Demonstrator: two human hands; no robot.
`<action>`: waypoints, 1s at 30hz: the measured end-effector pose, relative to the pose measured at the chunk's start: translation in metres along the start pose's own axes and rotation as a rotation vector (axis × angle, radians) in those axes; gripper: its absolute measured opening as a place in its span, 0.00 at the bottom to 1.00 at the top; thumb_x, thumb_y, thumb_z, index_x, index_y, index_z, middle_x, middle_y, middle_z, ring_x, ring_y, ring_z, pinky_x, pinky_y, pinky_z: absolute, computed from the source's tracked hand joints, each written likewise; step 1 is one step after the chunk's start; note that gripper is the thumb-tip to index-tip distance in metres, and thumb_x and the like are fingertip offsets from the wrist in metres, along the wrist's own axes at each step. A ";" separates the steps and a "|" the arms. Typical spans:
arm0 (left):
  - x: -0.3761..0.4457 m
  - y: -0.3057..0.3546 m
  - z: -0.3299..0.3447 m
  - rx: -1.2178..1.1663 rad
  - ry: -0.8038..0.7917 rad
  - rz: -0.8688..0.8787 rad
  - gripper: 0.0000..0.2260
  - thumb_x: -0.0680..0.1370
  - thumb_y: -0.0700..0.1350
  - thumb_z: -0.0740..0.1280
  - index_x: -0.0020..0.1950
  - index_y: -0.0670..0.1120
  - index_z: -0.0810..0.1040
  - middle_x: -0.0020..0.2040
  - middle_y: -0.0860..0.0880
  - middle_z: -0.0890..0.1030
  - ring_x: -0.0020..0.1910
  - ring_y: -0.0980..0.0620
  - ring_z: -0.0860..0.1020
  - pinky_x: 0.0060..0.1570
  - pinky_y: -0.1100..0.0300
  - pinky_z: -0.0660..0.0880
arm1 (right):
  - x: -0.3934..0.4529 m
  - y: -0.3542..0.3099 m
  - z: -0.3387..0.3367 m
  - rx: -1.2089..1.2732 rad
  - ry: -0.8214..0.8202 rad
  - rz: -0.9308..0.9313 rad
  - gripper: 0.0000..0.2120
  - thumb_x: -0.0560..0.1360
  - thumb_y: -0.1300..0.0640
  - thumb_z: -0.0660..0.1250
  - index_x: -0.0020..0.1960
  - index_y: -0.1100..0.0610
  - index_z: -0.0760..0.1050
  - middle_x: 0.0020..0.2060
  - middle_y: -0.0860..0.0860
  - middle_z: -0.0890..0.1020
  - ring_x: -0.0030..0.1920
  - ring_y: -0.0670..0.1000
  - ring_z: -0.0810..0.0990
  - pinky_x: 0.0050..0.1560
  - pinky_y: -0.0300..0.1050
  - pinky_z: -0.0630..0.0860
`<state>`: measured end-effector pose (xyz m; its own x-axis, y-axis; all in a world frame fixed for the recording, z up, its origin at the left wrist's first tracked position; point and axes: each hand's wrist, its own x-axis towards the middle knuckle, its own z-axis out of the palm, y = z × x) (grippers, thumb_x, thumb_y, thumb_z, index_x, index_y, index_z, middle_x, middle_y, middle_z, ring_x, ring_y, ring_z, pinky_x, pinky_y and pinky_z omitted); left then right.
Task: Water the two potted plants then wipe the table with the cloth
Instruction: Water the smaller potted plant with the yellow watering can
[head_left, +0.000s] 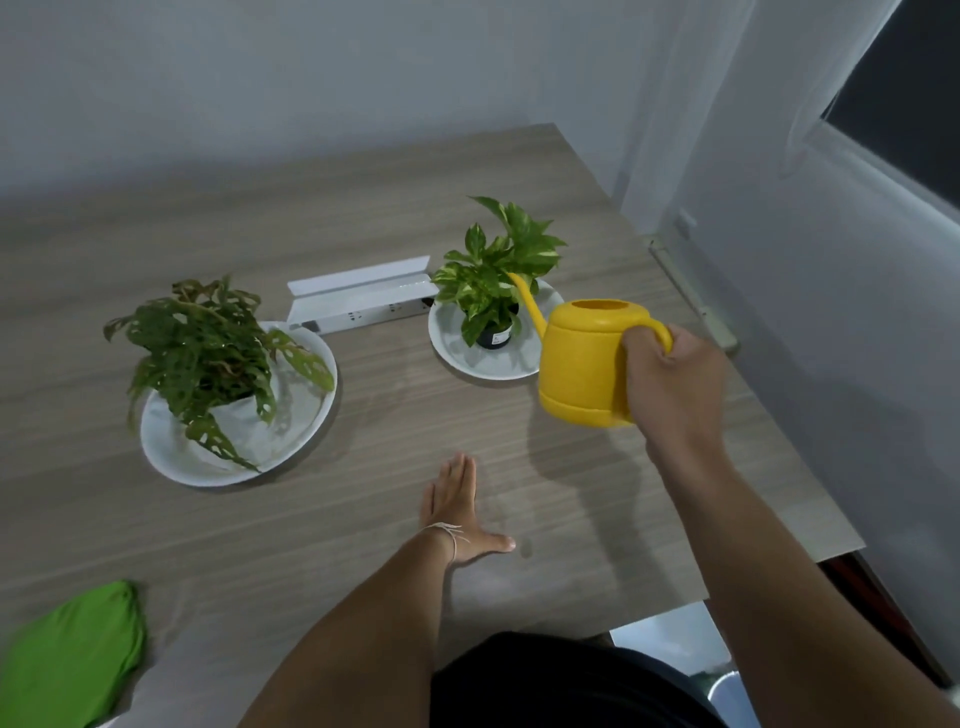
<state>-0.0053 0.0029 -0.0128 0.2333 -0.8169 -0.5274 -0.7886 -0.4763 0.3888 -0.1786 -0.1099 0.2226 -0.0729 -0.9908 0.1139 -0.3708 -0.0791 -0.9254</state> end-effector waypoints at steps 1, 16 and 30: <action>0.000 0.000 0.000 -0.001 -0.001 0.002 0.62 0.65 0.67 0.74 0.80 0.50 0.32 0.80 0.52 0.31 0.78 0.51 0.31 0.77 0.49 0.34 | 0.001 -0.002 0.001 -0.016 0.001 -0.001 0.21 0.77 0.59 0.63 0.29 0.52 0.58 0.24 0.47 0.60 0.22 0.45 0.59 0.23 0.39 0.55; -0.002 0.001 -0.001 0.000 -0.011 0.000 0.62 0.66 0.67 0.74 0.80 0.51 0.31 0.79 0.53 0.30 0.78 0.51 0.30 0.75 0.50 0.33 | 0.006 -0.027 -0.013 -0.068 0.025 -0.110 0.19 0.76 0.60 0.63 0.30 0.54 0.59 0.24 0.47 0.59 0.24 0.46 0.57 0.23 0.40 0.55; -0.001 0.000 -0.002 -0.009 -0.024 -0.002 0.62 0.66 0.66 0.74 0.79 0.52 0.30 0.79 0.53 0.30 0.78 0.52 0.30 0.76 0.50 0.33 | 0.015 -0.039 -0.011 -0.025 0.001 -0.114 0.19 0.75 0.59 0.63 0.30 0.53 0.58 0.20 0.45 0.58 0.24 0.46 0.57 0.23 0.39 0.56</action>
<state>-0.0050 0.0032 -0.0107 0.2209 -0.8082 -0.5459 -0.7831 -0.4806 0.3947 -0.1751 -0.1208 0.2641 -0.0295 -0.9754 0.2184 -0.3994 -0.1888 -0.8971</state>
